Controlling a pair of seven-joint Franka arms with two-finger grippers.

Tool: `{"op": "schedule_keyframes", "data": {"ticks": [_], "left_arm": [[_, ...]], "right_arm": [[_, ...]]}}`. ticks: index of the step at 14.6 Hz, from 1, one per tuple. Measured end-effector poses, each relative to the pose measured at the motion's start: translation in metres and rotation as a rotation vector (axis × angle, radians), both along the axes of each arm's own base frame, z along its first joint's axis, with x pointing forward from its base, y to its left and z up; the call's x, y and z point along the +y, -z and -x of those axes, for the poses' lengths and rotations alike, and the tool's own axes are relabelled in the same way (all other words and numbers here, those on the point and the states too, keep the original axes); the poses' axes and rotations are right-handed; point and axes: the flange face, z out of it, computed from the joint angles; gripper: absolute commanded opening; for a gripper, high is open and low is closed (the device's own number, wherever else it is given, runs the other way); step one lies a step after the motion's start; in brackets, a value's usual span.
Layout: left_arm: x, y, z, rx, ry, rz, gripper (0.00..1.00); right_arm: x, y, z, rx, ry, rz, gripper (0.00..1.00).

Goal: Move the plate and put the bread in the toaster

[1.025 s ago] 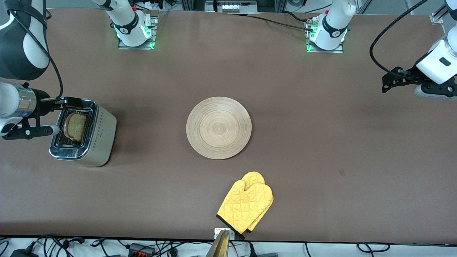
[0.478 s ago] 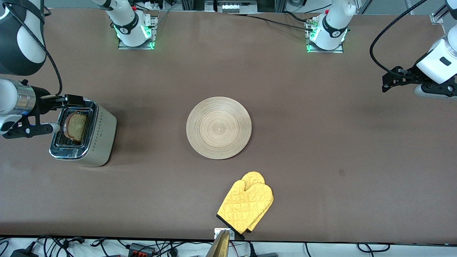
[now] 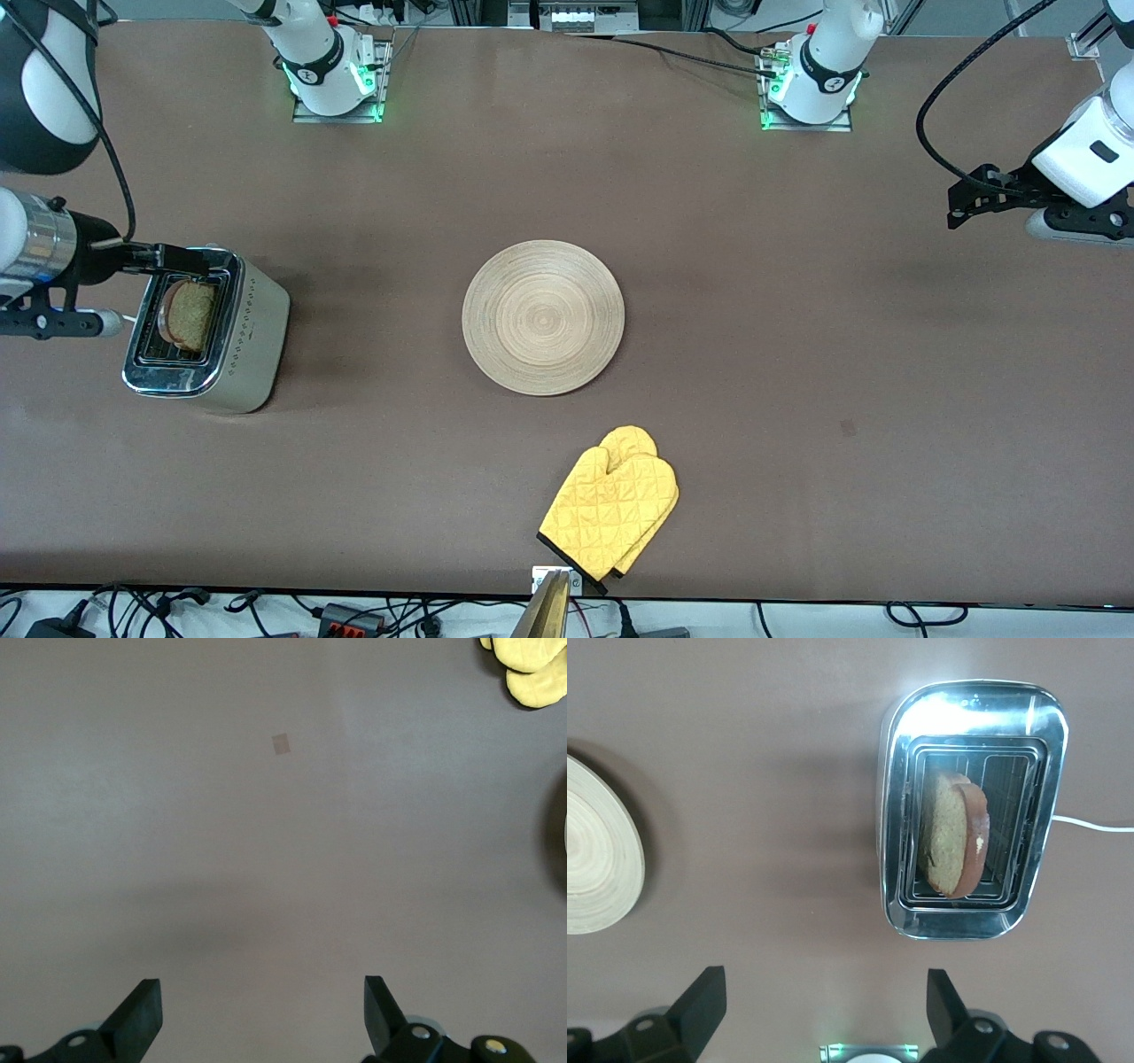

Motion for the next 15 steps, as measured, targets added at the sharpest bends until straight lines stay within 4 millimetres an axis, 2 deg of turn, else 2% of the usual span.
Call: {"op": "schedule_keyframes", "data": {"ticks": [4,8,11,15], "left_arm": [[-0.001,0.0,0.0,-0.001,0.002,0.0,1.0],[-0.001,0.0,0.0,-0.001,0.003,0.0,1.0],[-0.002,0.0,0.0,-0.001,0.003,0.0,1.0],[-0.002,0.0,0.0,-0.001,0.004,0.0,1.0]], "right_arm": [[0.004,-0.013,0.03,-0.078,-0.01,-0.034,1.0],[0.013,-0.038,0.048,-0.154,-0.049,0.011,1.0],[0.016,-0.043,0.051,-0.165,-0.071,0.062,1.0],[-0.005,-0.034,0.049,-0.168,-0.035,0.074,1.0]]}}
